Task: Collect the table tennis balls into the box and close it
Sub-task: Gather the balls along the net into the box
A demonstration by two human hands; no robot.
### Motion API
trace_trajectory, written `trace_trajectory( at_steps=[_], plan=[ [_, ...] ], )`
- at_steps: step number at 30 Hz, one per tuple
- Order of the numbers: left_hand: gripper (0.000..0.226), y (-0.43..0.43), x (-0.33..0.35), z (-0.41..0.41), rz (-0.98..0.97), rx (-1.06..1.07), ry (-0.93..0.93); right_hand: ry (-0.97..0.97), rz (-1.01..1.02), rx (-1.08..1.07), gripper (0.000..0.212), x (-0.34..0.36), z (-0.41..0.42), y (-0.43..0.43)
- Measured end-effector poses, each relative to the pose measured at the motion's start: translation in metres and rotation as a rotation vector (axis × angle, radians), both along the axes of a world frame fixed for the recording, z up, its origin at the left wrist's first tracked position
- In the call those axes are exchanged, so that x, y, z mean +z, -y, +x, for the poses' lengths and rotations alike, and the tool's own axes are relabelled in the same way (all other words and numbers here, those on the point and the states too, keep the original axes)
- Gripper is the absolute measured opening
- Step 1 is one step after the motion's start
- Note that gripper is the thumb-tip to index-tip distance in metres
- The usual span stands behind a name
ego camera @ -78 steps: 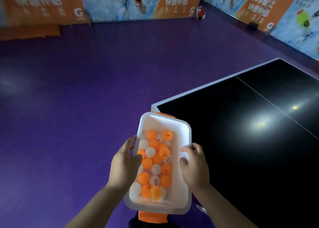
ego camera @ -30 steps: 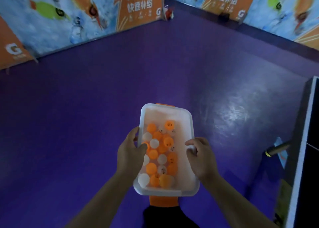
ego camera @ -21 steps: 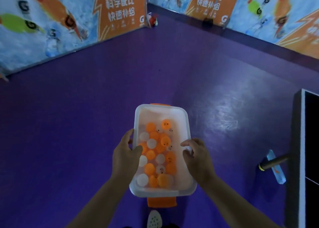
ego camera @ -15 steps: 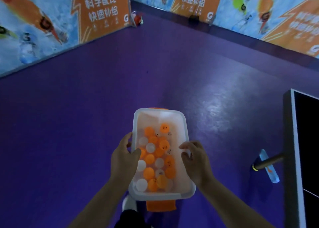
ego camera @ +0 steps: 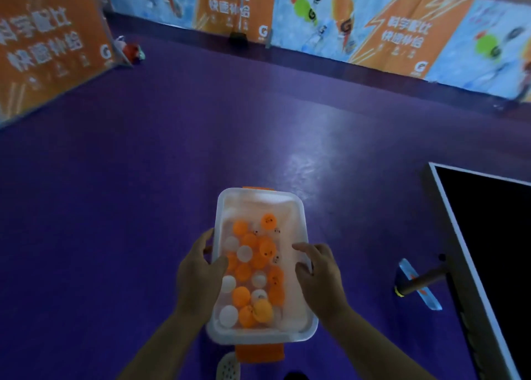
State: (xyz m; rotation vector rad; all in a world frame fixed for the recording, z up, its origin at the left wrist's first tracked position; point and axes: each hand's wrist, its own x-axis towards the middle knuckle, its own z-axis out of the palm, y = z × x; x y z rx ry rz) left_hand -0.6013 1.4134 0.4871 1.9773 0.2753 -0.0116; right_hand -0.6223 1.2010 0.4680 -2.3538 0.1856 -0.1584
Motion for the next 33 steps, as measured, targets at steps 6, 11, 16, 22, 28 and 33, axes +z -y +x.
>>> trace_trajectory(
  at_steps=[6,11,16,22,28,33],
  plan=[
    [0.053,0.069,0.001,0.133,0.009,-0.205,-0.048,-0.087,0.056,-0.240,0.032,-0.001,0.094,0.062],
    [0.045,0.149,-0.007,0.233,-0.016,-0.290,-0.054,-0.098,0.101,-0.355,0.033,-0.015,0.178,0.134],
    [0.044,0.247,-0.008,0.338,-0.009,-0.331,-0.053,-0.099,0.137,-0.371,0.033,-0.015,0.274,0.231],
    [0.045,0.358,0.005,0.446,-0.001,-0.402,-0.060,-0.103,0.151,-0.409,0.038,0.001,0.372,0.340],
    [0.049,0.445,0.005,0.541,0.018,-0.485,-0.071,-0.088,0.137,-0.478,0.040,-0.002,0.453,0.422],
    [0.052,0.525,-0.003,0.640,0.060,-0.592,-0.047,-0.063,0.127,-0.570,0.041,-0.010,0.532,0.490]
  ],
)
